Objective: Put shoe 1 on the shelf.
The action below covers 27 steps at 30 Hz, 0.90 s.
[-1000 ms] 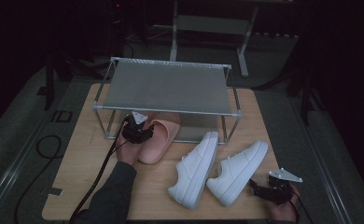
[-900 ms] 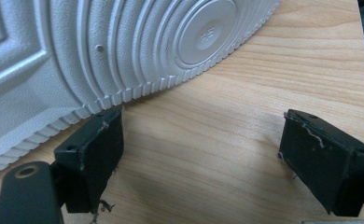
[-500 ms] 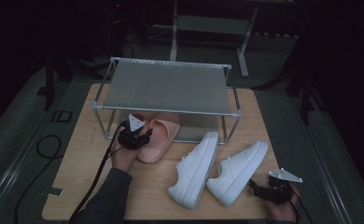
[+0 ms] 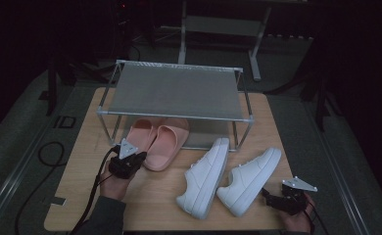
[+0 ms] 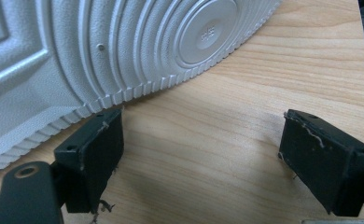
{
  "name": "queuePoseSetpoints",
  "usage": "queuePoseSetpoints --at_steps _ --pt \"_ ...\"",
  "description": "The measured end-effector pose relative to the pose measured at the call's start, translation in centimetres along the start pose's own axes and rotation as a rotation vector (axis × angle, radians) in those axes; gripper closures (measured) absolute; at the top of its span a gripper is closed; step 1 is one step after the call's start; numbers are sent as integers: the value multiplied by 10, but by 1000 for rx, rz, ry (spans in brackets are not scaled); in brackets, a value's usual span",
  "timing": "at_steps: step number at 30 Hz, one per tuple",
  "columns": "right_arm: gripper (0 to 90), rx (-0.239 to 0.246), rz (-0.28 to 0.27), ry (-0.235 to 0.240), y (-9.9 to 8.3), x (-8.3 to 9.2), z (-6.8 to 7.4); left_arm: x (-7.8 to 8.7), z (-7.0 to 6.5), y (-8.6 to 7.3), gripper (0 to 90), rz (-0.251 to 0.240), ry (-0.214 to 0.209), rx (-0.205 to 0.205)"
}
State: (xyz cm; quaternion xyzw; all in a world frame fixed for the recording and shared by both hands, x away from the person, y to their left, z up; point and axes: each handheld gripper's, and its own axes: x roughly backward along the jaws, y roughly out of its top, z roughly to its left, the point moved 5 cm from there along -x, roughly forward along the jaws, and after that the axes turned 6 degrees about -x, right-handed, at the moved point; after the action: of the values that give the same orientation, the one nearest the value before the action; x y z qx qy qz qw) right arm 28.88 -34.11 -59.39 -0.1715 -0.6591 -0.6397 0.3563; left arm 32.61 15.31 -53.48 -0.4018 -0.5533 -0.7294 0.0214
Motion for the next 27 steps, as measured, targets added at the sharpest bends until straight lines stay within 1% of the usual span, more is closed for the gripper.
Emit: queuePoseSetpoints --at_steps 1,3,4,5,7,12,18,19,23,27 --pt "134 0 0 0 0 0 0 2 -2 -4 896 11 -1 -11" --pt "134 -1 0 0 0 0 0 4 -6 -10 896 23 -9 -20" --pt "134 0 0 0 0 0 0 4 -7 -13 896 29 -6 -24" --pt "134 0 0 0 0 0 0 4 -7 -13 896 29 -6 -24" --pt "134 -1 0 0 0 0 0 6 -10 -19 896 48 -12 -31" --pt "134 -1 0 0 0 0 0 4 -13 -25 897 77 -21 -41" --pt "134 0 0 0 0 0 0 -1 -18 -28 897 94 -39 -53" --pt "134 0 0 0 0 0 0 -2 -17 -28 897 100 -39 -64" --pt "134 0 0 0 0 0 0 -7 -19 -28 897 111 -47 -71" --pt "133 -1 0 0 0 0 0 -10 -23 -27 897 119 -58 -88"
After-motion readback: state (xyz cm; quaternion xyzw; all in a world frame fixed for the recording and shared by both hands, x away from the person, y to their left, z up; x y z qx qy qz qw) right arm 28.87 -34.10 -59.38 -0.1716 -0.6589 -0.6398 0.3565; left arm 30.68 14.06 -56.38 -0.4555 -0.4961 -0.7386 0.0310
